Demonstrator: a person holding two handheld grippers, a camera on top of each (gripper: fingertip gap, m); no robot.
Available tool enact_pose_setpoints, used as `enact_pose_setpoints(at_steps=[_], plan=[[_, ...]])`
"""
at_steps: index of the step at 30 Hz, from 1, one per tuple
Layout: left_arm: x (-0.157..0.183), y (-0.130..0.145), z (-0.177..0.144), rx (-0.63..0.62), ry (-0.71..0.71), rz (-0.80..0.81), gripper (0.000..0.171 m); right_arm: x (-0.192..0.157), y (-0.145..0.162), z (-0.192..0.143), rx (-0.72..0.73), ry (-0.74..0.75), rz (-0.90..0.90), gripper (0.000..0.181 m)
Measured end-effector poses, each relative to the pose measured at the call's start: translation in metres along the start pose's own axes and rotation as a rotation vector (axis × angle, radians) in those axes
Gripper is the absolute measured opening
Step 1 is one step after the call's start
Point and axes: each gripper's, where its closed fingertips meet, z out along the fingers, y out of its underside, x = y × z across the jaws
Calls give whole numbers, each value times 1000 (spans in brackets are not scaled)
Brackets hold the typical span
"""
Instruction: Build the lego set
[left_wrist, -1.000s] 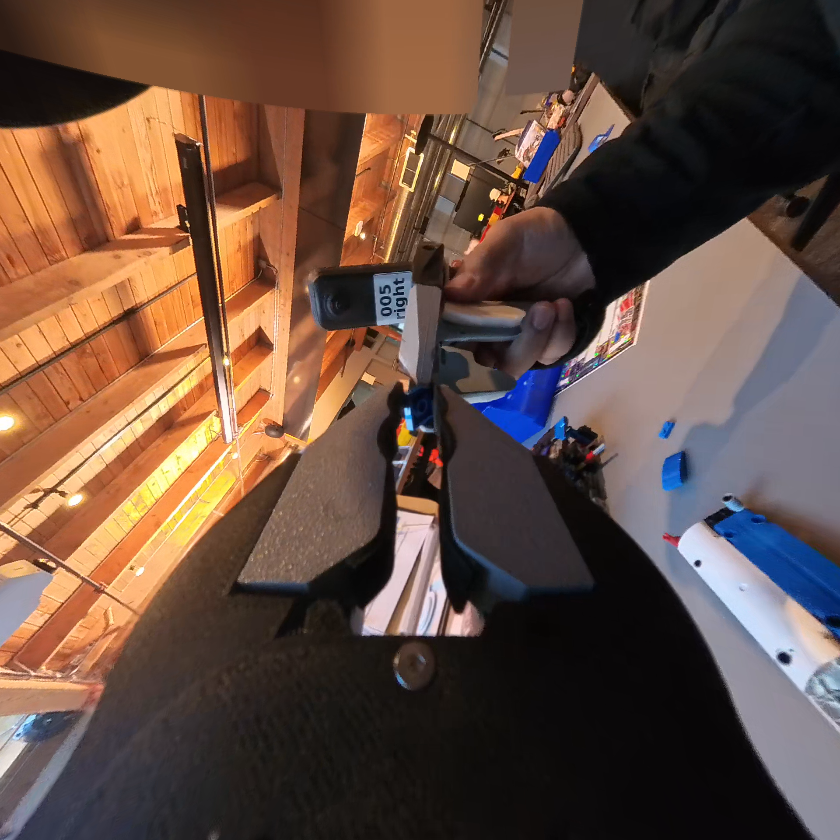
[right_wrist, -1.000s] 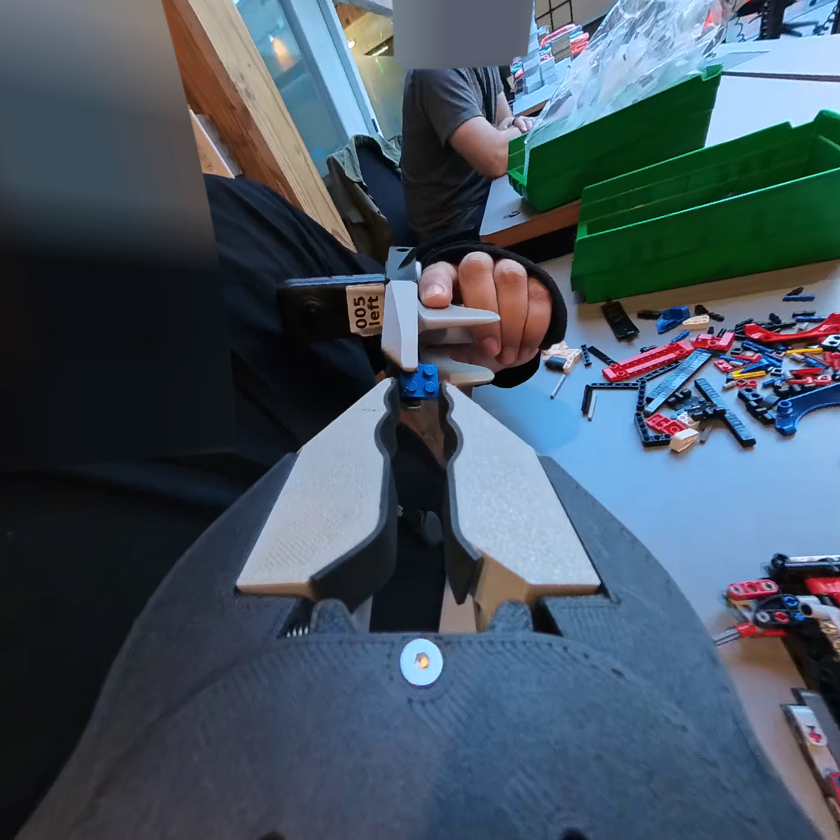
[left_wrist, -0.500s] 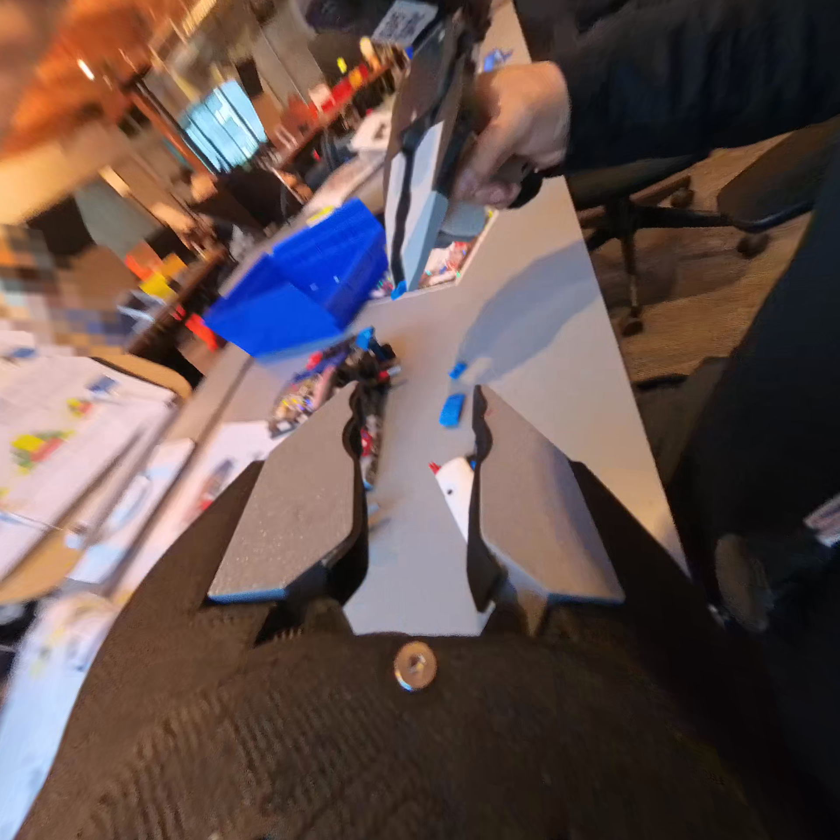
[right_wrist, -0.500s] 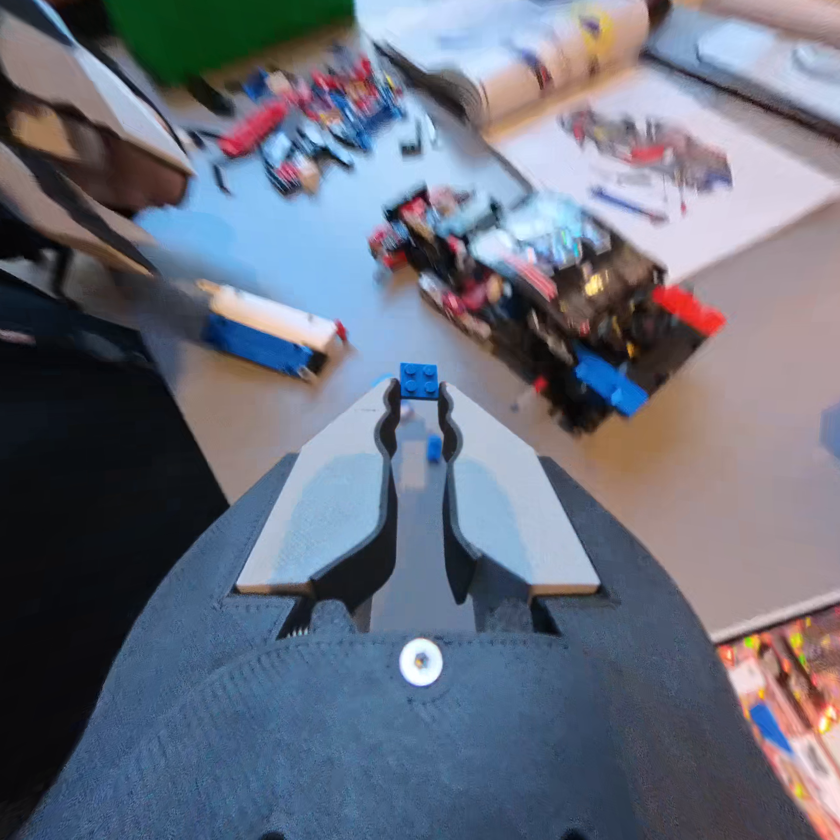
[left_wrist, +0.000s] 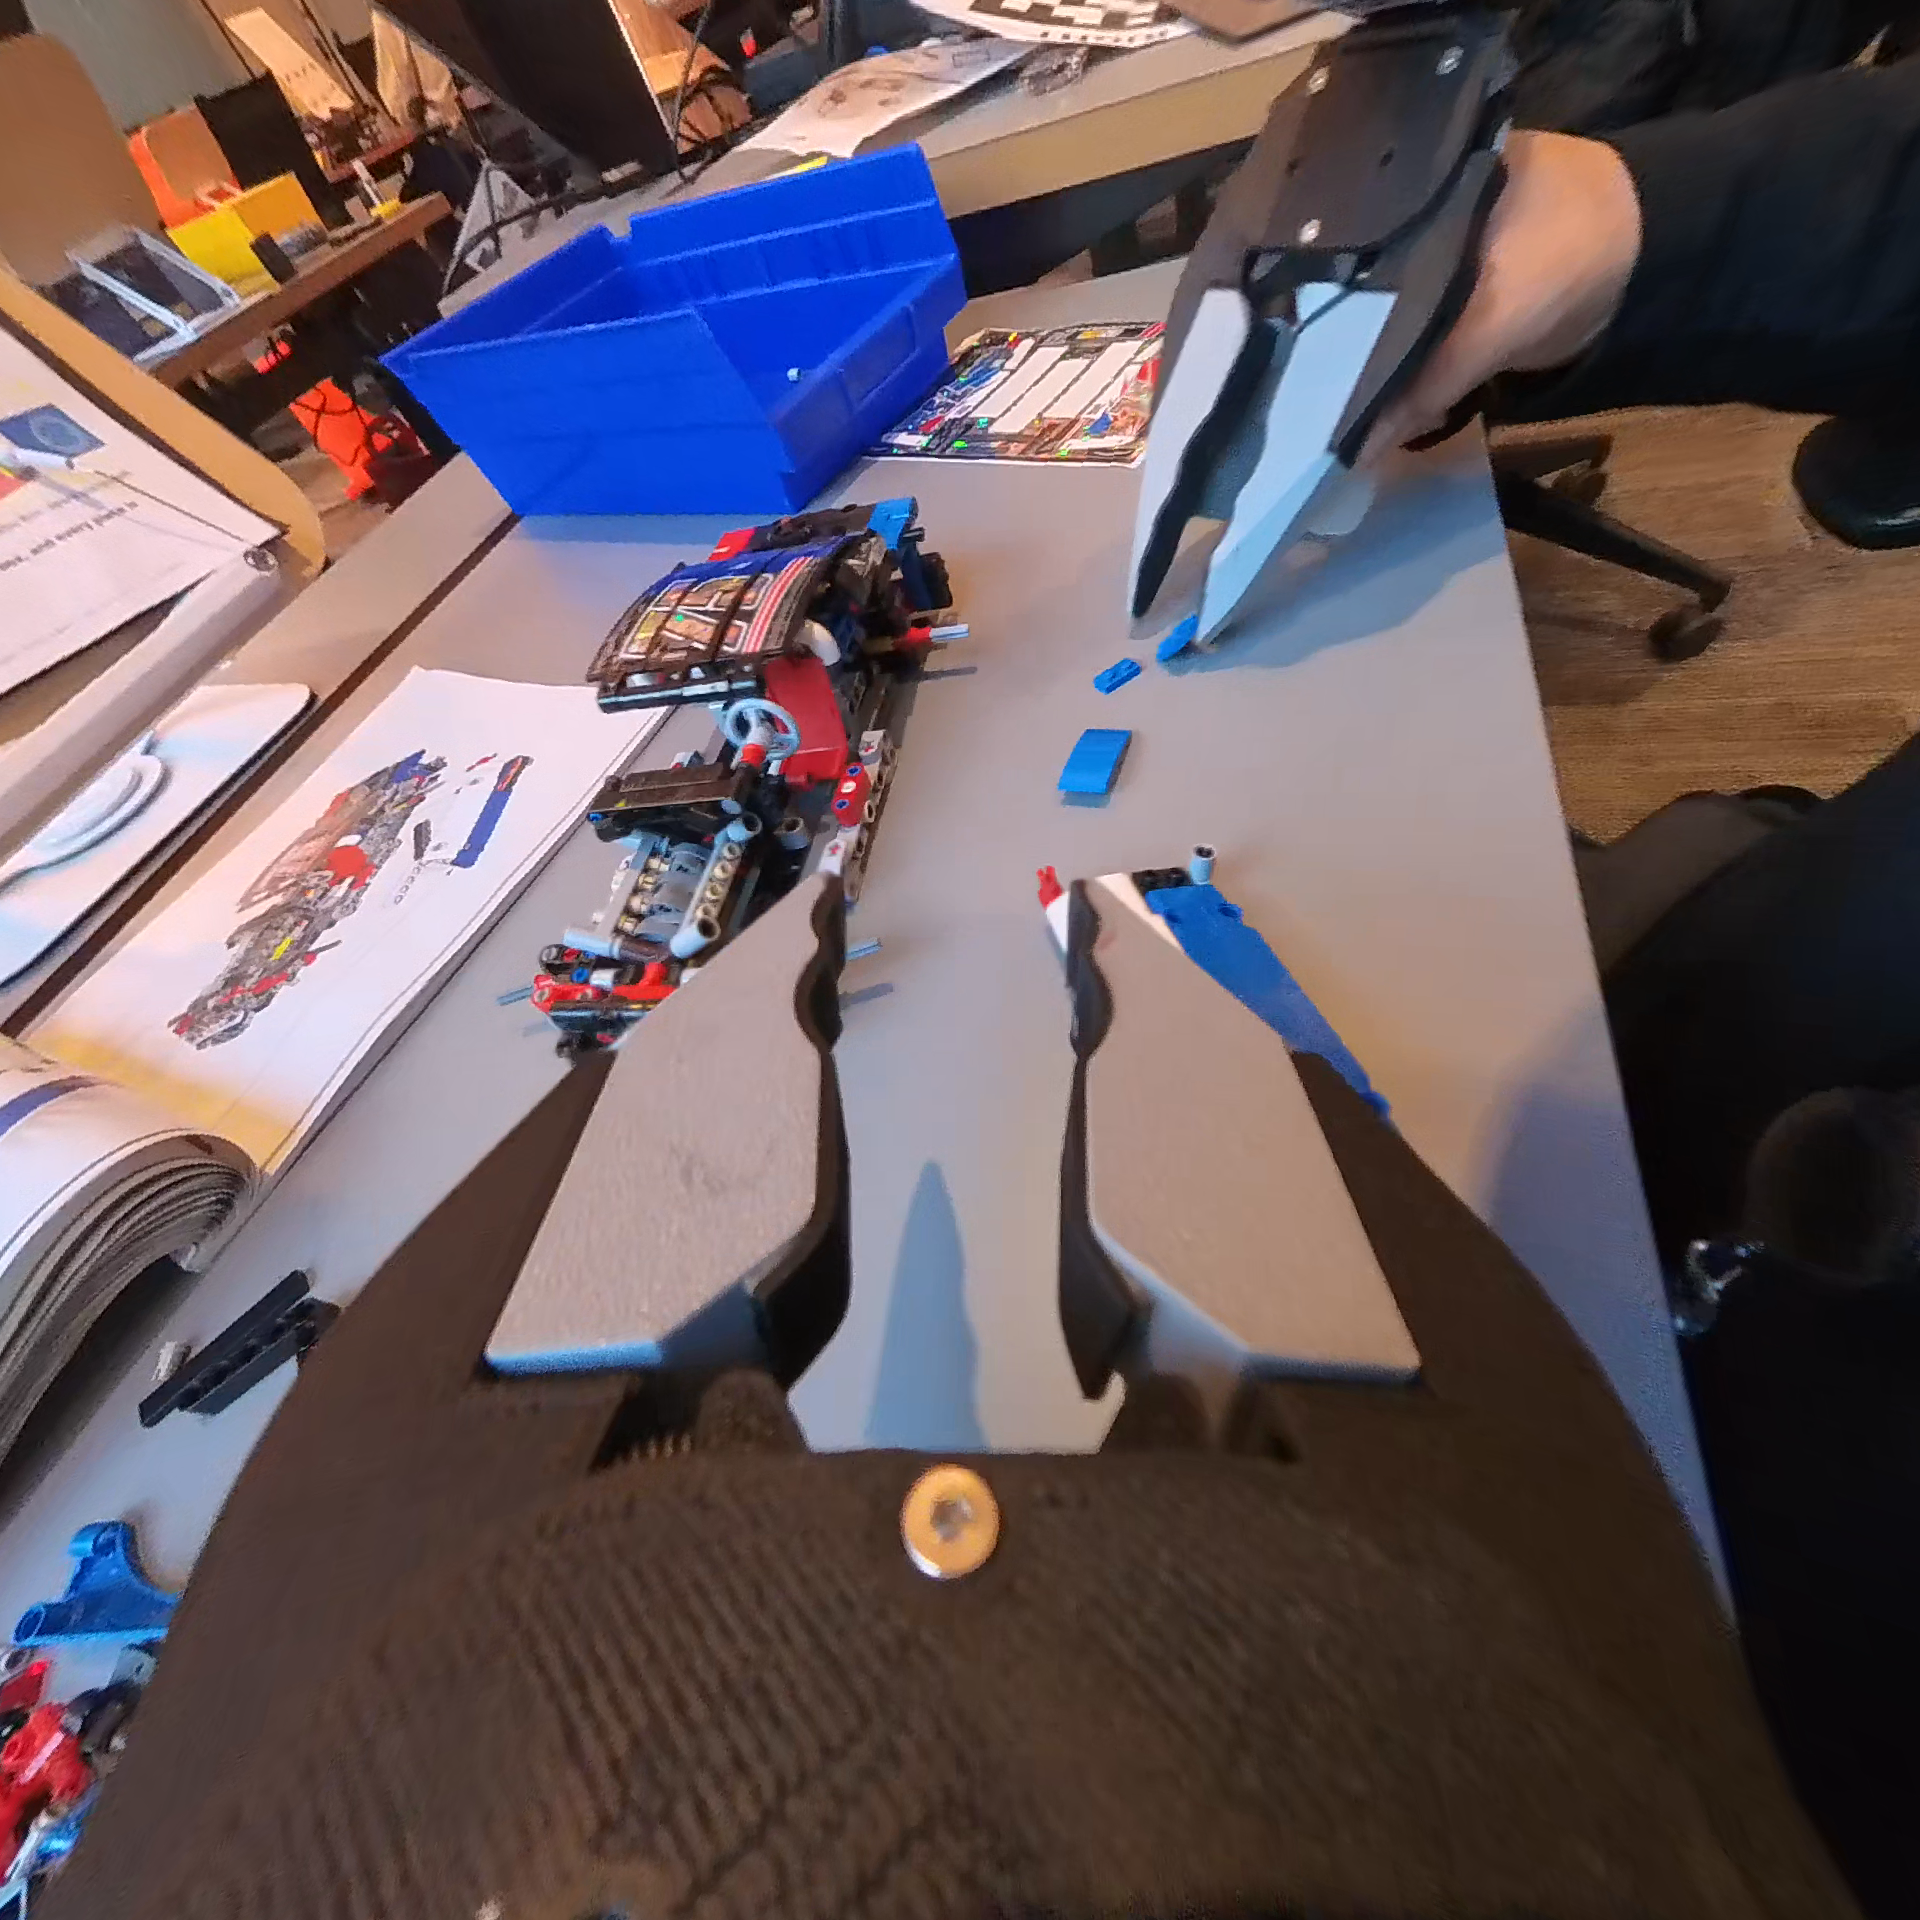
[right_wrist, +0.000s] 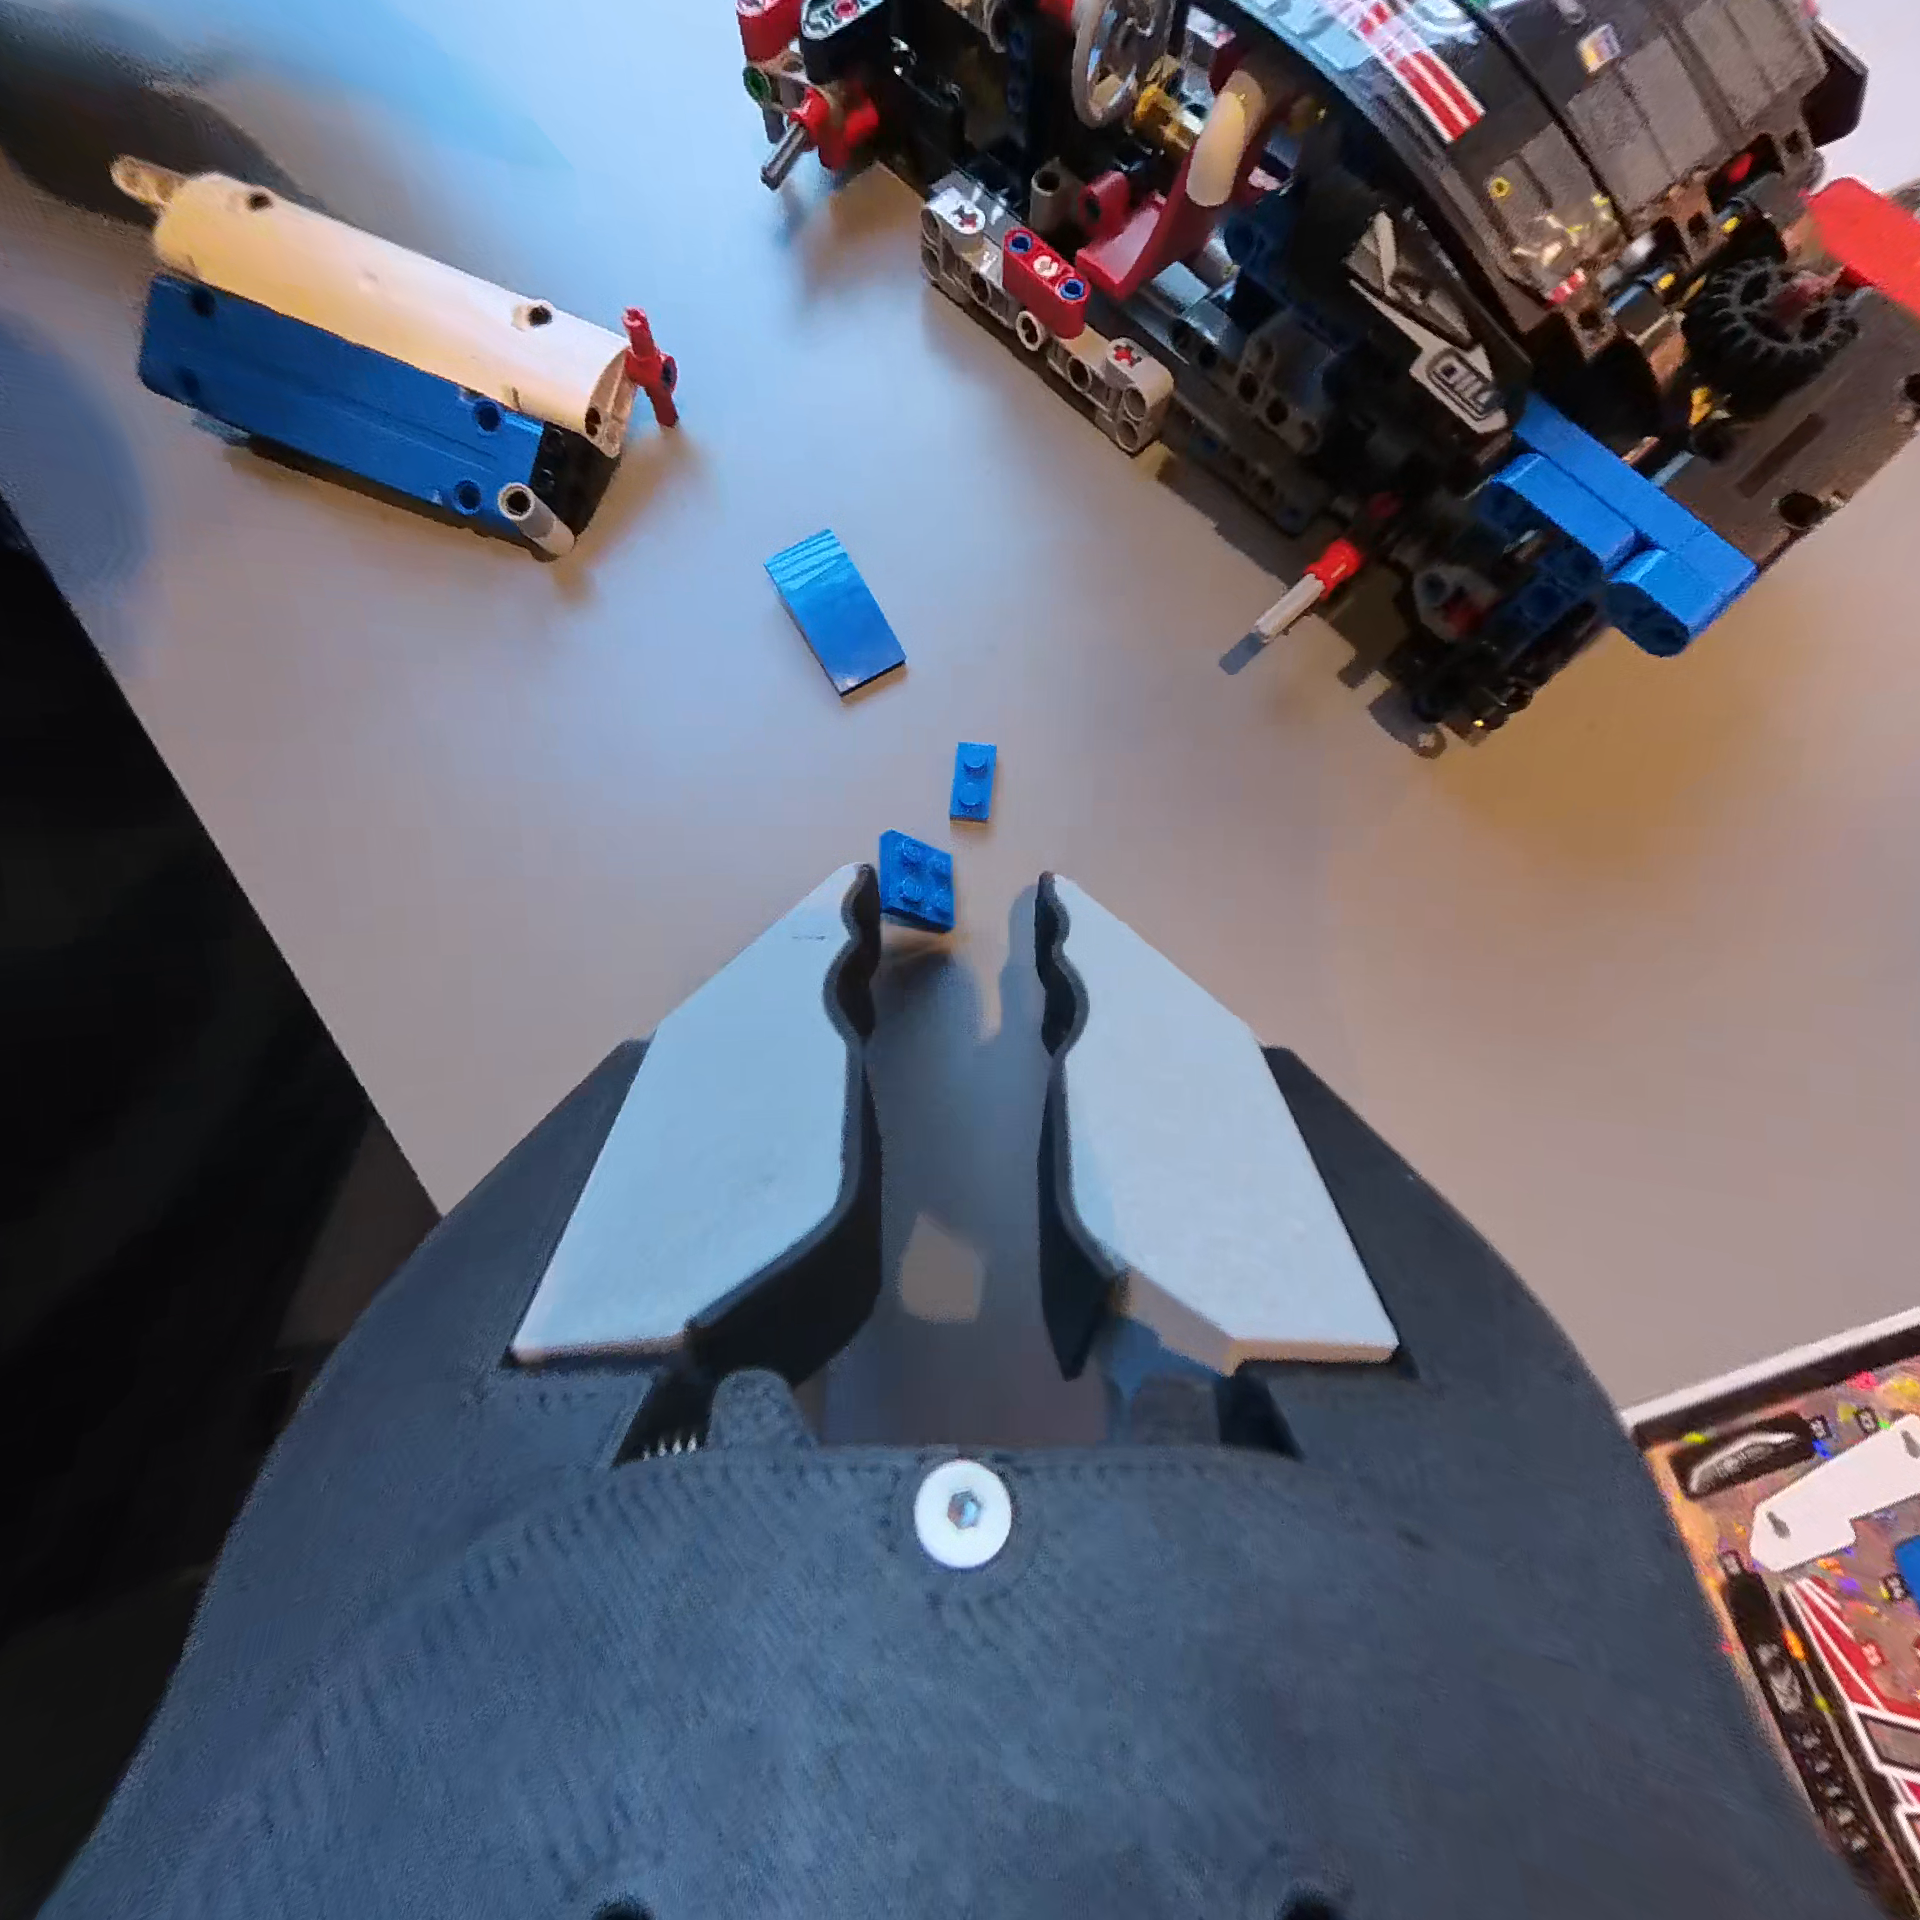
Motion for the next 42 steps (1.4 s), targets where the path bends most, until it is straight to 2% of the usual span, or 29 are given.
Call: enact_pose_setpoints(at_steps=[5, 8, 12, 15, 19, 24, 28, 31, 33, 36, 38, 42], plan=[[-12, 4, 8, 30, 28, -102, 41, 8, -5, -15, 108, 11, 17, 35], [-18, 12, 16, 12, 35, -124, 45, 2, 2, -14, 90, -34, 27, 40], [-25, 7, 19, 33, 33, -107, 44, -2, 6, -18, 74, -24, -27, 39], [-35, -2, 18, 54, 18, -84, 46, 12, -1, -26, 124, 36, -13, 36], [-48, -22, 15, 117, 18, -116, 46, 35, -19, -32, 292, 107, 63, 34], [-51, -26, 19, 120, 13, -123, 45, 64, -33, -44, 386, 365, -9, 29], [-45, -22, 20, 112, -15, -69, 40, 73, -32, -51, 378, 510, -50, 32], [-48, -12, 20, 62, -100, 19, 23, 78, -31, -54, 359, 589, -78, 30], [-49, -4, 23, 12, -124, 38, 21, 79, -29, -51, 333, 605, -86, 30], [-49, 6, 27, -49, -123, 32, 12, 82, -27, -50, 308, 626, -92, 26], [-46, 10, 28, -52, -98, 28, 0, 85, -24, -50, 290, 651, -87, 25], [-55, 18, 29, -77, -103, -35, 0, 88, -23, -51, 279, 676, -86, 22]])
